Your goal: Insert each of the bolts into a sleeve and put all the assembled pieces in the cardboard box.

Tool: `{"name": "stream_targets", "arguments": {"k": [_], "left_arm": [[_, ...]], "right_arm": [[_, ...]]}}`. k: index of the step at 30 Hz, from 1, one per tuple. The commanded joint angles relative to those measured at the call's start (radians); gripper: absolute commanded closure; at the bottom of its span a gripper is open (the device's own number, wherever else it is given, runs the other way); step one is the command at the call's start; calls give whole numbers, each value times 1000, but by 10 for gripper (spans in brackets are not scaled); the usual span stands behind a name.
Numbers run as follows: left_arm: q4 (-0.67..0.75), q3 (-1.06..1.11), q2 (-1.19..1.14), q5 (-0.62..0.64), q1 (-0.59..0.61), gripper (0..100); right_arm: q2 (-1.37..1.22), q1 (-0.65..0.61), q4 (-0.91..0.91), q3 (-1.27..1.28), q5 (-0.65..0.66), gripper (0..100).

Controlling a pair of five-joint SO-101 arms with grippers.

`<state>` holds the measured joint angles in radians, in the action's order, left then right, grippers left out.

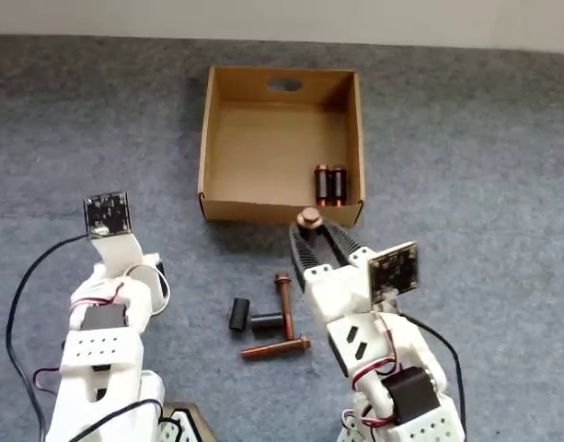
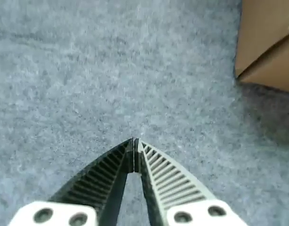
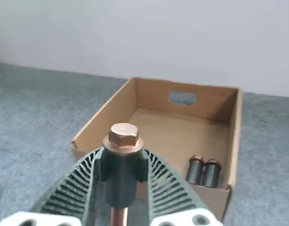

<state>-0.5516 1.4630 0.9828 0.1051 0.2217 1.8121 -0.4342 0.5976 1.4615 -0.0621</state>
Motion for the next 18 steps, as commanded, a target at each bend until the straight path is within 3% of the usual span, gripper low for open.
{"name": "stream_targets", "arguments": {"k": [1, 9, 18], "left_arm": [[17, 5, 5, -6, 1, 965], [17, 10, 2, -8, 1, 965], [17, 12, -1, -8, 1, 965]], "right_arm": [[-2, 58, 42, -162, 0, 993], [-42, 68, 124, -624, 0, 991], [-516, 70, 125, -920, -8, 991]]}}
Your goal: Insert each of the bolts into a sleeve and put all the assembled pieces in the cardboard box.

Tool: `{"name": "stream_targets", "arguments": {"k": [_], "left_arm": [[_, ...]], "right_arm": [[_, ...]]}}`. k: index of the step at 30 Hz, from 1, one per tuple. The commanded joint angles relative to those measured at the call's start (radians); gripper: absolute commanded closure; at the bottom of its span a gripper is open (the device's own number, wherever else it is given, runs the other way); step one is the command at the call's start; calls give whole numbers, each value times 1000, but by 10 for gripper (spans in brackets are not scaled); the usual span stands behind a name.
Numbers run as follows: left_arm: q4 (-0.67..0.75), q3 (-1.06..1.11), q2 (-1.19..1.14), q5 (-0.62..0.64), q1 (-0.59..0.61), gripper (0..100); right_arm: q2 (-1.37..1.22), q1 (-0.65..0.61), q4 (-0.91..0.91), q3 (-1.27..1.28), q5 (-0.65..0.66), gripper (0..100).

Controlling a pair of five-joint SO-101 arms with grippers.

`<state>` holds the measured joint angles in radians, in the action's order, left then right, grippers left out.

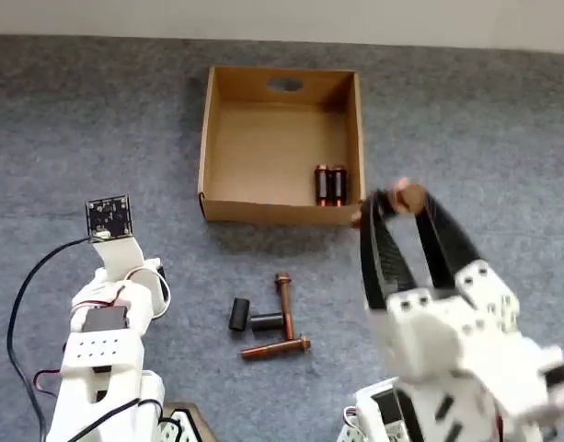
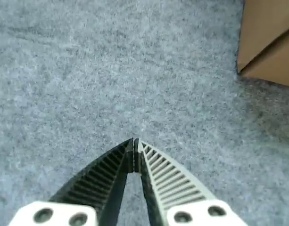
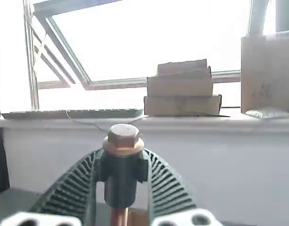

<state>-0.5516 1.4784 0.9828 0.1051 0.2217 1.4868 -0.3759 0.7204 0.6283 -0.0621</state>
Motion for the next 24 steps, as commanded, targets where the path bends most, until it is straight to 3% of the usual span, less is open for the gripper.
{"name": "stream_targets", "arguments": {"k": [1, 16, 20, 24], "left_arm": [[17, -4, -1, -8, 1, 965], [15, -4, -1, -8, 1, 965], [12, -4, -1, -34, 2, 965], [11, -1, -1, -101, 2, 966]], "right_arm": [[-260, 12, 2, -102, -8, 991], [-975, 12, 7, -367, -9, 991], [-1112, 12, 87, -475, -11, 991], [-1280, 39, 163, -605, -123, 991]]}}
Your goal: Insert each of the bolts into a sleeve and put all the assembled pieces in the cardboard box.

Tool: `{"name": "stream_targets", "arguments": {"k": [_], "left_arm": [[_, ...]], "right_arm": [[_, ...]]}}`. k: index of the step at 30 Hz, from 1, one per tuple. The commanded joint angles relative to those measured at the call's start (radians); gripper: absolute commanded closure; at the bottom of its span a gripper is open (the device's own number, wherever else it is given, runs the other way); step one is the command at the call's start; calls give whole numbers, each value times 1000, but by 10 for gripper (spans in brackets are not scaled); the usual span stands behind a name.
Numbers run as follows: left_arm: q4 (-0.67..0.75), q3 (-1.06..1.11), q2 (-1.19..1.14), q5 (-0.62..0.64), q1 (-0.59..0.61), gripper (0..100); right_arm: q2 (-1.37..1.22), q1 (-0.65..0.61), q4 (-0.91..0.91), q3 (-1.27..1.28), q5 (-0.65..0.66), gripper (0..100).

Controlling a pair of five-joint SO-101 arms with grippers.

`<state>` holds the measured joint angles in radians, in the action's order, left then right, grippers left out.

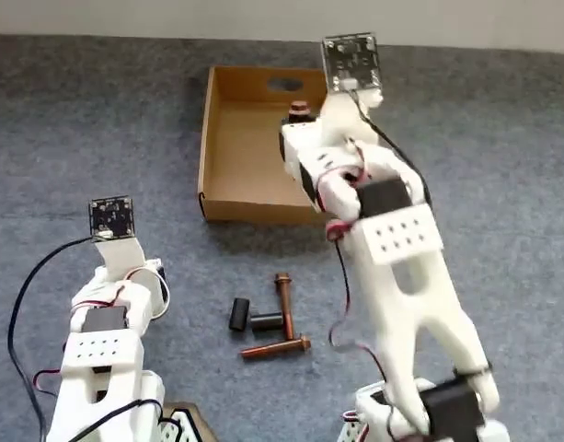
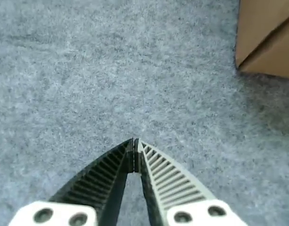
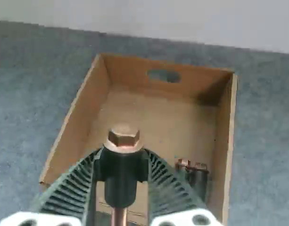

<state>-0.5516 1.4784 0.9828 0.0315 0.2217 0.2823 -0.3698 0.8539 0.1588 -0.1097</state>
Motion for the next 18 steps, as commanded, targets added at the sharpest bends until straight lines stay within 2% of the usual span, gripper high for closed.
{"name": "stream_targets", "arguments": {"k": [1, 8, 13, 18], "left_arm": [[15, 8, 2, -29, 2, 966], [17, 13, 5, -29, 2, 966], [18, 13, 5, -31, 2, 966], [48, 22, 5, -31, 1, 966]], "right_arm": [[-125, 45, 33, -176, -107, 991], [-415, 87, 35, -421, -133, 991], [-541, 58, 35, -487, -5, 991], [-641, 58, 30, -492, 17, 991]]}}
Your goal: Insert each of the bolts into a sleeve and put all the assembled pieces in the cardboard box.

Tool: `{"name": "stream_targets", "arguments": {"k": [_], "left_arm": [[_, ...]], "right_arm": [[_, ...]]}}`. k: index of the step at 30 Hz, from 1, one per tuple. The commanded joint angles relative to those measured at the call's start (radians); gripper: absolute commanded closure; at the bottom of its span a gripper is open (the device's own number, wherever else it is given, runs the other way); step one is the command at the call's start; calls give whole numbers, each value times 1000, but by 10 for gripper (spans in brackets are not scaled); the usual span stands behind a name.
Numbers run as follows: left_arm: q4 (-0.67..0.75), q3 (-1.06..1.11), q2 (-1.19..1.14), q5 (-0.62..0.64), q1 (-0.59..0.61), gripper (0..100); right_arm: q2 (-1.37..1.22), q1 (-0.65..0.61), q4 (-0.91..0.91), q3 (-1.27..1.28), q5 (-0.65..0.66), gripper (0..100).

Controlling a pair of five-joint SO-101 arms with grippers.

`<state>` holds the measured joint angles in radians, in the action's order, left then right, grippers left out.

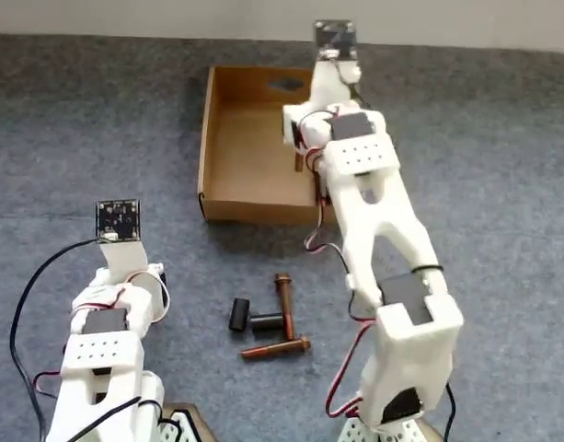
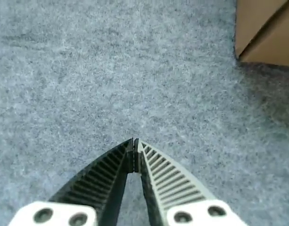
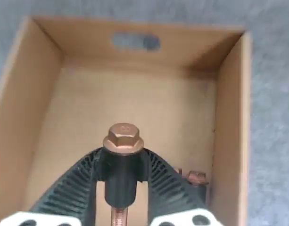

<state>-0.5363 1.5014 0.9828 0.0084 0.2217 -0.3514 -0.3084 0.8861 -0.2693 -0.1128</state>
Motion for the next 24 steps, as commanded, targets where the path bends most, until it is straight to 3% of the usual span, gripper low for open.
{"name": "stream_targets", "arguments": {"k": [1, 15, 24], "left_arm": [[38, -1, 1, -8, 1, 966], [41, -1, -1, -8, 1, 966], [41, -1, -1, -8, 1, 966]], "right_arm": [[-19, -4, 1, -64, 20, 991], [-157, -8, 4, -56, 15, 991], [-166, -8, 102, -54, 15, 991]]}}
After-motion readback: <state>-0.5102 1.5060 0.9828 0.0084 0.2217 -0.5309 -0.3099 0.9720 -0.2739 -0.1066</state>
